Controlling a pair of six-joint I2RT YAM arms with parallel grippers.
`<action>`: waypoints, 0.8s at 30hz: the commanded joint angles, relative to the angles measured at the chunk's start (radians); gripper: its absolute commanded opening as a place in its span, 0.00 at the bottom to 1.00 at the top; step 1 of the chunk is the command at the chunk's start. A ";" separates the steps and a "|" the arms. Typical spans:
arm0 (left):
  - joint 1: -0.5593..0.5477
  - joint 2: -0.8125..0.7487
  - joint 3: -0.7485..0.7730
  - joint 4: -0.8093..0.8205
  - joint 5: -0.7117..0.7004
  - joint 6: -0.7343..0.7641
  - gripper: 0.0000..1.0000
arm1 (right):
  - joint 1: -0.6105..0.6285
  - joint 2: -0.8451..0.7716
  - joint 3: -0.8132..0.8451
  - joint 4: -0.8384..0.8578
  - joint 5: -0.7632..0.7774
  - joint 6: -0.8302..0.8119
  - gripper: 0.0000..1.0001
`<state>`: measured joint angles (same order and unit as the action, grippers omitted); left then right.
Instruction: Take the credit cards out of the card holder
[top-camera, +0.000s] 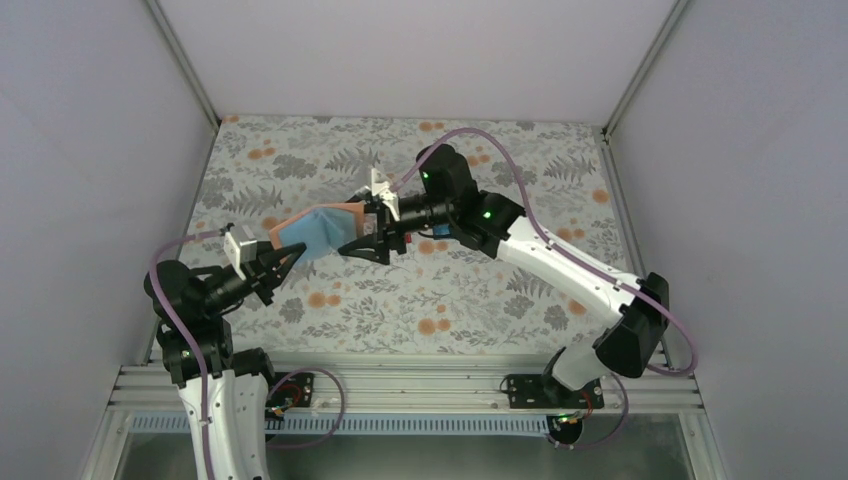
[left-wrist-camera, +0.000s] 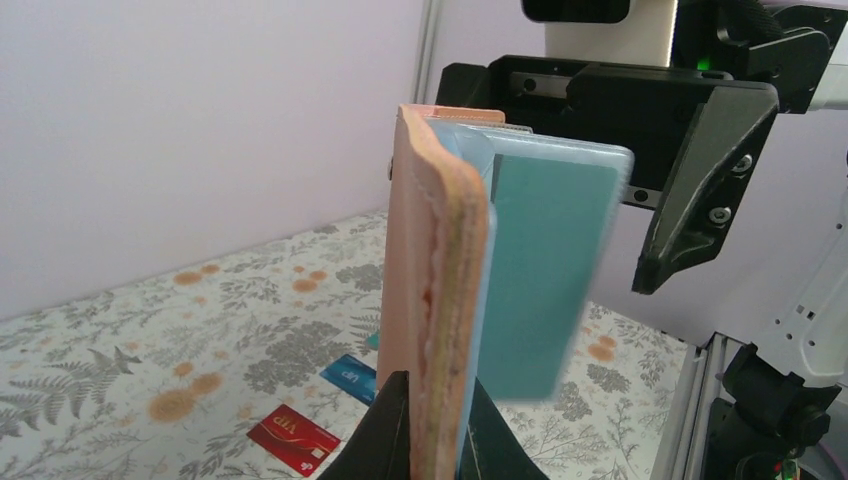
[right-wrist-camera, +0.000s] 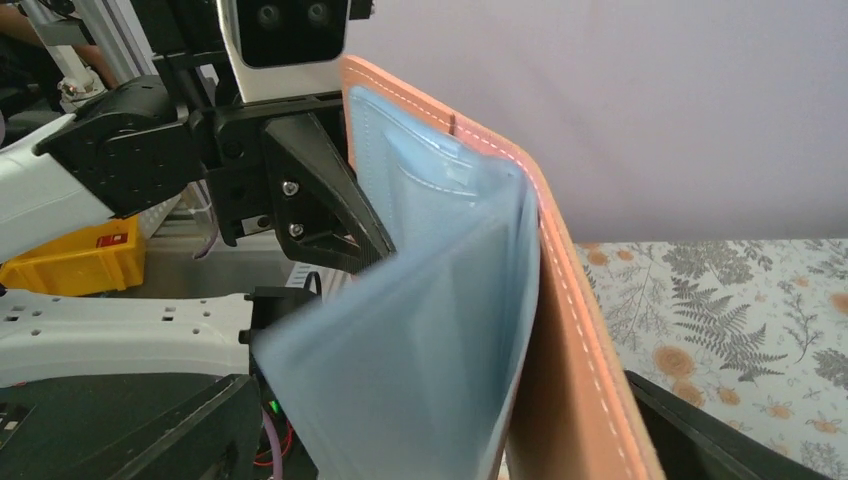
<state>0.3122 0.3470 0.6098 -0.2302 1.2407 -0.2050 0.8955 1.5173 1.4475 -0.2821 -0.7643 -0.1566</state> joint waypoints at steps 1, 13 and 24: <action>0.007 -0.010 0.000 0.036 0.000 -0.026 0.02 | 0.012 -0.012 0.005 0.015 0.008 0.012 0.85; 0.007 -0.014 0.030 -0.005 0.003 -0.001 0.02 | 0.003 -0.101 -0.096 0.042 0.101 -0.040 0.83; 0.007 0.000 0.032 0.016 -0.016 -0.034 0.02 | -0.049 -0.281 -0.154 -0.009 0.059 -0.069 0.88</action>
<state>0.3122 0.3470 0.6132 -0.2283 1.2366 -0.2214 0.8635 1.3106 1.3132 -0.2832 -0.6601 -0.2005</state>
